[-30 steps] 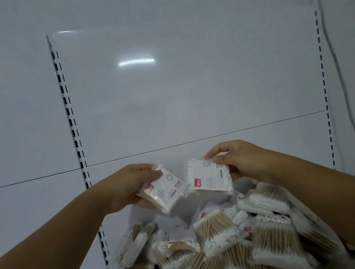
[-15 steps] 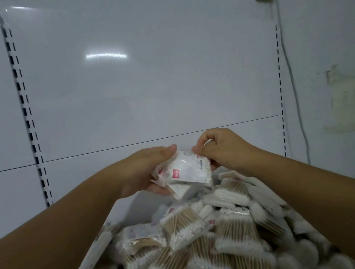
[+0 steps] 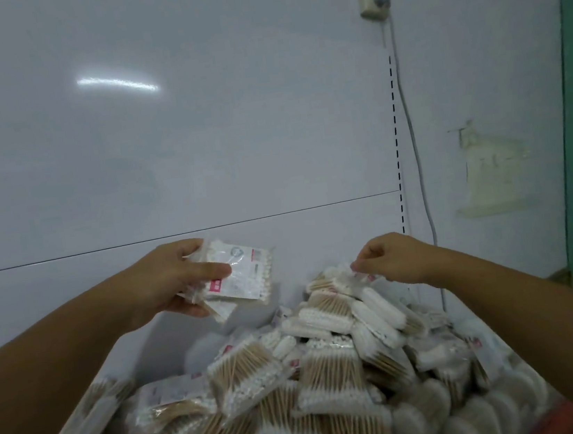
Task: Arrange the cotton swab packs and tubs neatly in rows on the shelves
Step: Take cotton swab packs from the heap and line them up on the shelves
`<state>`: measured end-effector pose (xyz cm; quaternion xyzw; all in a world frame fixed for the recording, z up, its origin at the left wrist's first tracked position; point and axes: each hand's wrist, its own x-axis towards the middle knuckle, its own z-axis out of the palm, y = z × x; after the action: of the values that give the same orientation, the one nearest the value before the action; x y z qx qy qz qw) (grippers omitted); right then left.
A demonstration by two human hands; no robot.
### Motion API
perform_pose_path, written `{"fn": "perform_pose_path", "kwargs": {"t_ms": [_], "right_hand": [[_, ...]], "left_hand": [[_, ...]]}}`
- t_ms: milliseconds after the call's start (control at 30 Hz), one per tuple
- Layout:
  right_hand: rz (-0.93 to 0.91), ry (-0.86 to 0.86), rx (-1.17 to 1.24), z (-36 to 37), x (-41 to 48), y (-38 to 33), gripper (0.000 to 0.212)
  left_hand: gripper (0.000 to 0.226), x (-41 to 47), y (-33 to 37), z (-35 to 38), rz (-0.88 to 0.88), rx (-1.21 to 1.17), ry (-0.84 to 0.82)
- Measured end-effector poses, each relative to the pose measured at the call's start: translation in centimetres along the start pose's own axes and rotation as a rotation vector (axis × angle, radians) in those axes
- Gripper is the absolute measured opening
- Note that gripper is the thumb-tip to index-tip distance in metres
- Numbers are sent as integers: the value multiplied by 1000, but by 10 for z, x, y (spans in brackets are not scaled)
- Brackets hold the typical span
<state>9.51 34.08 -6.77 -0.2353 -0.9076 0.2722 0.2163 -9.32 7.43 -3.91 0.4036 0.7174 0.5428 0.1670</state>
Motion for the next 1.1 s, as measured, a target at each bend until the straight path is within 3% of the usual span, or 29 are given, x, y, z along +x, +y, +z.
{"fn": "perform_pose_path", "kwargs": {"t_ms": [133,300,433,600,667,800,867,967,1100], "right_hand": [[12,-99,-85,17,8,-5,27],[-36,-16,-135,31,22,-7,0],[-93,14,-67,33,29,-7,5],[-260,145,98,39,31,-26,20],[-279,182,226,43,32,-41,25],[-287,142,510,53,26,-83,27],[-277,43,616,60,14,-108,26],[-320,-60,657,77,-11,-145,28],[-371,-296,800,104,-46,-201,32]], "left_hand": [[45,-2,-5,-4,-1,-8,6],[57,-9,-15,-11,-24,14,1],[40,-13,-19,-17,-44,29,20],[45,-23,-21,-27,-64,36,50],[55,-28,-23,-32,-78,26,62],[102,-38,-26,-50,-105,22,93],[94,-48,-25,-58,-112,24,111],[51,-75,-23,-66,-129,35,127],[47,-129,-19,-98,-104,13,170]]}}
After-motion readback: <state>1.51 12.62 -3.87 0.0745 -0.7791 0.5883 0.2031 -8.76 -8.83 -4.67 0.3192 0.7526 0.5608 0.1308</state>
